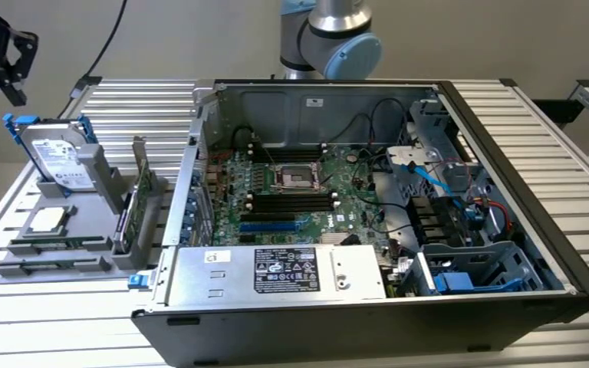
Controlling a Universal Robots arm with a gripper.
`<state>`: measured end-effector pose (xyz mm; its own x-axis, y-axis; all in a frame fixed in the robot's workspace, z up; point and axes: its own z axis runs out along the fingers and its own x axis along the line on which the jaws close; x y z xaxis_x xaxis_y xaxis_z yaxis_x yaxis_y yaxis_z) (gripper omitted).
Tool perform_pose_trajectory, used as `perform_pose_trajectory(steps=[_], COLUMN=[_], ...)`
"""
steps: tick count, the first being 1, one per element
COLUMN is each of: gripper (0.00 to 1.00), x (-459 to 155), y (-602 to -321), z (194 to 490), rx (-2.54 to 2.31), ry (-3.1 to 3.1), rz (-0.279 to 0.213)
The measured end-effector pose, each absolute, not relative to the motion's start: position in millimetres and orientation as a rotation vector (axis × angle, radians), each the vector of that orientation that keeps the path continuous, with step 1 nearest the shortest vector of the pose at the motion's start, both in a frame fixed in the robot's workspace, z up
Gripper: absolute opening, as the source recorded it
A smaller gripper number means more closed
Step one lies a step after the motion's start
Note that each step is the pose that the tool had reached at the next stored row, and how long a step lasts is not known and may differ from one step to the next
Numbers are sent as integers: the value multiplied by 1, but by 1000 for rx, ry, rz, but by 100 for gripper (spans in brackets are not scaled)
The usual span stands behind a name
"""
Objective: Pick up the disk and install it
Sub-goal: 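Pick up the disk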
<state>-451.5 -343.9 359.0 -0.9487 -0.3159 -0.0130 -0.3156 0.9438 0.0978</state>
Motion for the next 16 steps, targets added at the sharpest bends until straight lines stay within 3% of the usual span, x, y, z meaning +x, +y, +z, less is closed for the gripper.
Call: perform_pose_trajectory(steps=[16], gripper=[11], x=[-451], y=[-344], z=[358], rx=[934], ry=[-2976], rz=[-152])
